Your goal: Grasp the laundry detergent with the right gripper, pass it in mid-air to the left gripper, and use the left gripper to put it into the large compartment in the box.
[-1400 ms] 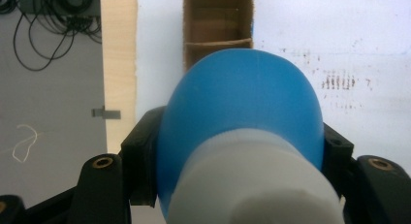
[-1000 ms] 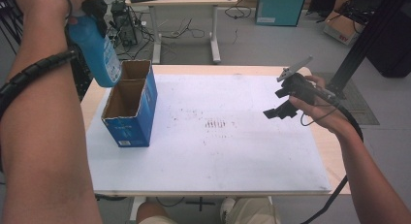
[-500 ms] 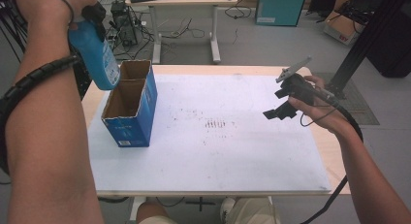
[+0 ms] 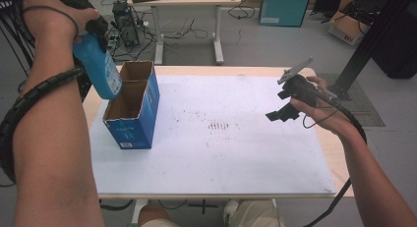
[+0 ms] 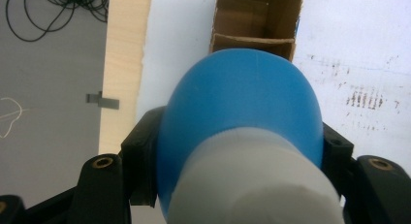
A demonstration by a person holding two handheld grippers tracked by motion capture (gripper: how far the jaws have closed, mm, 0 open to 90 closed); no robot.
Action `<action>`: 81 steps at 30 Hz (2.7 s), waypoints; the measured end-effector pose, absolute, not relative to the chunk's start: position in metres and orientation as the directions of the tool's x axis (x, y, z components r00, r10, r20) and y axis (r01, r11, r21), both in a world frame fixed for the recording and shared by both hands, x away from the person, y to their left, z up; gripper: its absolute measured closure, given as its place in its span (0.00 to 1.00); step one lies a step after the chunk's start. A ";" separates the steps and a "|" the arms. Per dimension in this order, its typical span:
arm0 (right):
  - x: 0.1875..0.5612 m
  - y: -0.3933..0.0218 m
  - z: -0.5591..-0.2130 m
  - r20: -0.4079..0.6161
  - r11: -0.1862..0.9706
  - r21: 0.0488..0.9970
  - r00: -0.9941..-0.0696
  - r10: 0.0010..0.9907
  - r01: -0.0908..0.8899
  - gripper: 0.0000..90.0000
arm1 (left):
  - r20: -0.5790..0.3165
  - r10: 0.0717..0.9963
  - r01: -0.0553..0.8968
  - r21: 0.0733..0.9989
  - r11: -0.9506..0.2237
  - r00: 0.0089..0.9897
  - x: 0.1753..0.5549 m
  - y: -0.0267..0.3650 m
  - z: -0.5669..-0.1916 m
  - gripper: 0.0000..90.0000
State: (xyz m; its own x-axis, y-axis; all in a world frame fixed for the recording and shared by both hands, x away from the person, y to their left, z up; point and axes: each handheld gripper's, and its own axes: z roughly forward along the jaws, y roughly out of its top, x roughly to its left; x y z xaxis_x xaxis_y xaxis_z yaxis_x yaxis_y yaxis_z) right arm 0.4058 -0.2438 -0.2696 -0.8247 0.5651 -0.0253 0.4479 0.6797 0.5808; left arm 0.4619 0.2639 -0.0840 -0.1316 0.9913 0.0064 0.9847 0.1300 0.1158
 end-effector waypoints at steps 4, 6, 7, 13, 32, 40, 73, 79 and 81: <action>0.406 -0.242 -0.271 -0.030 0.695 0.573 -0.836 0.548 0.434 0.06 | 0.005 0.992 0.987 0.105 0.124 -0.126 0.463 0.264 -0.092 0.41; 0.406 -0.240 -0.273 -0.027 0.689 0.577 -0.833 0.553 0.439 0.06 | 0.003 0.992 0.987 0.103 0.126 -0.127 0.463 0.264 -0.096 0.41; 0.406 -0.240 -0.273 -0.033 0.696 0.575 -0.837 0.546 0.431 0.06 | 0.002 0.992 0.987 0.099 0.125 -0.126 0.463 0.264 -0.098 0.41; 0.406 -0.238 -0.274 -0.029 0.689 0.578 -0.833 0.553 0.438 0.06 | -0.001 0.992 0.987 0.099 0.128 -0.128 0.464 0.260 -0.109 0.41; 0.405 -0.240 -0.277 -0.028 0.703 0.564 -0.840 0.541 0.434 0.06 | -0.029 0.993 0.988 0.101 0.115 -0.113 0.471 0.252 -0.149 0.41; 0.407 -0.240 -0.281 -0.026 0.704 0.561 -0.841 0.540 0.435 0.06 | -0.027 0.995 0.992 0.081 0.100 -0.098 0.473 0.250 -0.170 0.41; 0.407 -0.242 -0.294 -0.018 0.711 0.538 -0.837 0.547 0.453 0.06 | -0.035 0.999 0.999 0.024 0.029 -0.028 0.481 0.235 -0.260 0.41; 0.409 -0.243 -0.295 -0.026 0.715 0.532 -0.835 0.549 0.454 0.06 | -0.033 0.999 1.000 0.017 0.019 -0.018 0.482 0.238 -0.268 0.41; 0.410 -0.242 -0.296 -0.029 0.719 0.532 -0.839 0.543 0.447 0.06 | -0.034 0.999 1.000 0.016 0.014 -0.014 0.482 0.238 -0.270 0.41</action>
State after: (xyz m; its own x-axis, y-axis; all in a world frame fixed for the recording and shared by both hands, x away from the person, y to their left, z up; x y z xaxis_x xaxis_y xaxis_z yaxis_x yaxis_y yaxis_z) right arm 0.4100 -0.2422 -0.2958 -0.8391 0.5433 -0.0287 0.4473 0.7190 0.5320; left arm 0.4823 0.2385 -0.2703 -0.0139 0.9993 -0.0342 0.9998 0.0145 0.0156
